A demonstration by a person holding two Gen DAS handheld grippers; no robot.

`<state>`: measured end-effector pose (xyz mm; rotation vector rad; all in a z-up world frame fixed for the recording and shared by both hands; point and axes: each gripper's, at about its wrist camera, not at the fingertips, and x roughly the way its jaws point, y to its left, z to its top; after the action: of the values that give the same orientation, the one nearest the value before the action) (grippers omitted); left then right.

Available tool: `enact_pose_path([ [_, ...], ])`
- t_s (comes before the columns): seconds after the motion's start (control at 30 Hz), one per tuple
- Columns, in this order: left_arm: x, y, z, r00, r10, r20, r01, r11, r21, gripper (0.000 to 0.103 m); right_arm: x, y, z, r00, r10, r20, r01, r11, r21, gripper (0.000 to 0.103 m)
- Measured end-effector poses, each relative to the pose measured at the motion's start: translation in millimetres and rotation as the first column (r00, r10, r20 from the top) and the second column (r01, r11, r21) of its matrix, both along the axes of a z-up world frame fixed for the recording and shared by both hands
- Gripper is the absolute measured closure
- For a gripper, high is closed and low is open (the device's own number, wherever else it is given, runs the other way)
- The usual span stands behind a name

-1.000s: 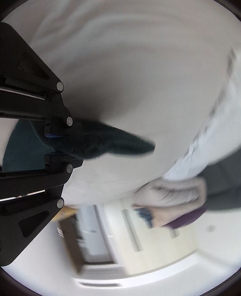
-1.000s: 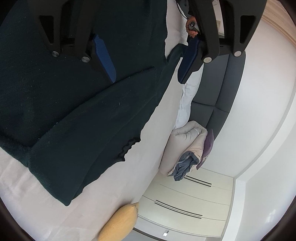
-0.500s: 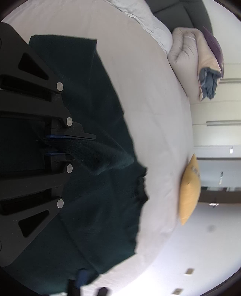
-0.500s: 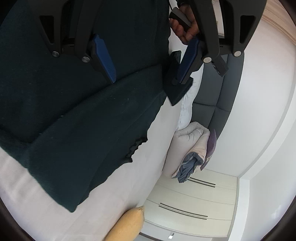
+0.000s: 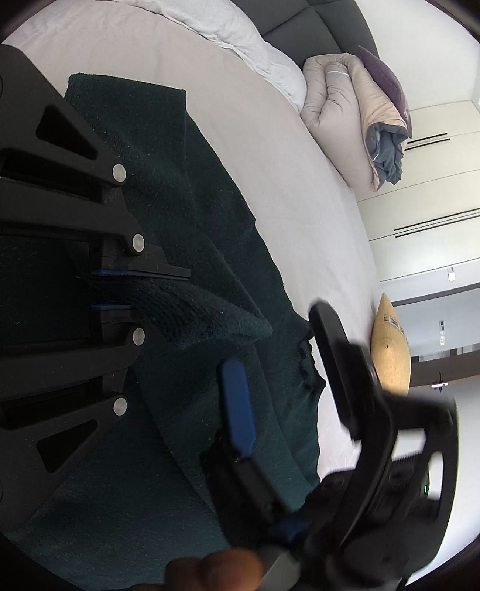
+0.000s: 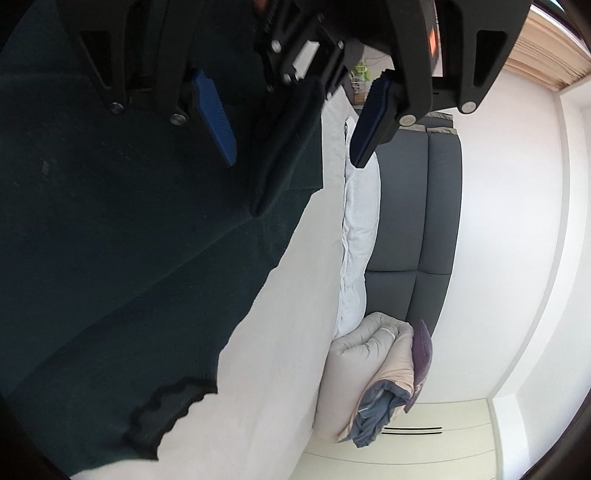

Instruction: Fold small clothes

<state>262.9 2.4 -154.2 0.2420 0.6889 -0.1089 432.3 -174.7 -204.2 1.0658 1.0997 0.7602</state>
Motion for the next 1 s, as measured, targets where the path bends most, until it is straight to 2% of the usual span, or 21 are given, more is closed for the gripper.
enact_pose_path([
  [0.07, 0.2, -0.4, 4.0, 1.000, -0.004, 0.003, 0.004, 1.000, 0.013, 0.095, 4.9, 6.7, -1.9, 1.000, 0.014, -0.006, -0.014, 1.000, -0.016, 0.055],
  [0.13, 0.3, -1.5, 4.1, 1.000, -0.003, 0.006, 0.003, 1.000, 0.031, 0.095, 5.6, 12.3, 1.3, 0.999, 0.036, 0.017, -0.035, 0.998, -0.047, 0.072],
  [0.17, -0.3, -2.1, 4.7, 1.000, -0.003, 0.009, 0.003, 0.999, 0.036, 0.095, 3.6, 13.0, 4.2, 0.998, 0.046, 0.038, -0.044, 0.997, -0.067, 0.075],
  [0.23, -1.0, -4.2, 5.4, 1.000, -0.003, 0.010, 0.002, 0.999, 0.047, 0.095, 1.5, 10.2, 7.3, 0.997, 0.047, 0.060, -0.041, 0.994, -0.097, 0.090],
  [0.33, -0.6, -12.6, 7.7, 1.000, -0.013, 0.009, 0.012, 0.999, 0.052, 0.094, -4.7, -3.2, 13.0, 0.996, 0.022, 0.091, -0.008, 0.989, -0.147, 0.093],
  [0.5, -1.3, -34.3, 20.4, 0.998, -0.063, -0.010, 0.063, 0.998, -0.001, 0.093, -13.4, -37.7, 22.9, 0.990, -0.027, 0.138, 0.054, 0.979, -0.199, 0.094],
  [0.57, -3.1, -41.2, 26.9, 0.996, -0.084, -0.028, 0.083, 0.996, -0.028, 0.092, -17.1, -59.7, 25.3, 0.987, -0.064, 0.145, 0.094, 0.973, -0.212, 0.099],
  [0.7, -15.3, -41.9, 26.9, 0.985, -0.127, -0.119, 0.115, 0.988, -0.103, 0.091, -20.9, -117.4, 23.9, 0.976, -0.172, 0.134, 0.199, 0.955, -0.221, 0.099],
  [0.77, -23.6, -41.0, 26.8, 0.981, -0.152, -0.120, 0.136, 0.982, -0.132, 0.091, -22.2, -133.9, 20.8, 0.973, -0.201, 0.118, 0.223, 0.949, -0.222, 0.099],
  [0.87, -19.8, -37.4, 24.0, 0.988, -0.122, -0.094, 0.110, 0.986, -0.125, 0.091, -31.1, -124.4, 12.5, 0.993, -0.104, 0.063, 0.113, 0.980, -0.166, 0.099],
  [0.9, -18.9, -36.5, 22.3, 0.990, -0.107, -0.089, 0.095, 0.987, -0.133, 0.091, -34.8, -115.7, 10.4, 0.997, -0.063, 0.046, 0.069, 0.985, -0.158, 0.095],
  [0.97, -17.6, -35.0, 21.5, 0.994, -0.087, -0.066, 0.079, 0.991, -0.112, 0.091, -41.8, -100.7, 6.3, 1.000, -0.007, 0.029, 0.010, 0.994, -0.106, 0.073],
  [1.0, -18.1, -36.7, 20.3, 0.995, -0.087, -0.055, 0.082, 0.992, -0.091, 0.091, -45.2, -91.2, 4.0, 1.000, 0.004, 0.027, -0.002, 0.998, -0.067, 0.051],
])
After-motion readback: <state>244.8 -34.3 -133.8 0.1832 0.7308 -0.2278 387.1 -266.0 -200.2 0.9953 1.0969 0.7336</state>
